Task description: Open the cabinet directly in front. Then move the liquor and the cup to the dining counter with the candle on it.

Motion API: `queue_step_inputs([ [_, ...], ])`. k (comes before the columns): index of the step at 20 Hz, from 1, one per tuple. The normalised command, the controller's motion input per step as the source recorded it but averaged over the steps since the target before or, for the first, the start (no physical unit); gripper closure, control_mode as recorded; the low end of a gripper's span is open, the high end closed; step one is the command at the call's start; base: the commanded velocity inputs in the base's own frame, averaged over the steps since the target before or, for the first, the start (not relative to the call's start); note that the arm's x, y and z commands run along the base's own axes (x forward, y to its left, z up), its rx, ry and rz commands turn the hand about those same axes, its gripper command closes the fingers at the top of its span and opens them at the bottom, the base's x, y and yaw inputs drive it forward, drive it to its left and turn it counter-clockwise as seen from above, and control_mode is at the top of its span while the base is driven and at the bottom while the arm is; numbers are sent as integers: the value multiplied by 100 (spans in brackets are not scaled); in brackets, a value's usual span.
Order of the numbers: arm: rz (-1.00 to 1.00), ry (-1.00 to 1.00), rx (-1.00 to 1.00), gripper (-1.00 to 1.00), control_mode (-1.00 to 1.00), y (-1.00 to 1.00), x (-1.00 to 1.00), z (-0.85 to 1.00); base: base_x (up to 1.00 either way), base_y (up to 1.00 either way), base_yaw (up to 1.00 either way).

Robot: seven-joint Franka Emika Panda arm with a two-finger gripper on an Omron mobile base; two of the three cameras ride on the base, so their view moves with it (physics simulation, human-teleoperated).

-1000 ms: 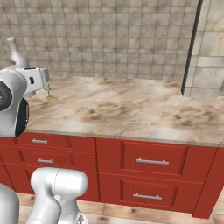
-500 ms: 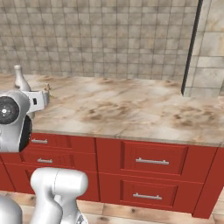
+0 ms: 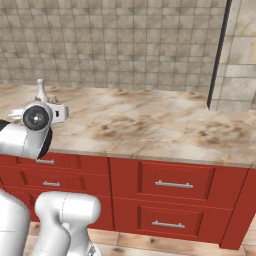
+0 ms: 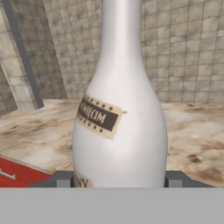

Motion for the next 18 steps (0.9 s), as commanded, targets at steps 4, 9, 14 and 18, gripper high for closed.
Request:
queue_step_inputs([
  [4,0,0,0,100,-100,48,100,-43,0,0,0],
  [9,-1,-7,-8,100,-100,29,67,-40,0,0,0],
  [14,0,-27,-1,100,-100,0,0,-42,0,0,0],
  [18,0,-6,0,100,-100,0,0,-4,0,0,0],
])
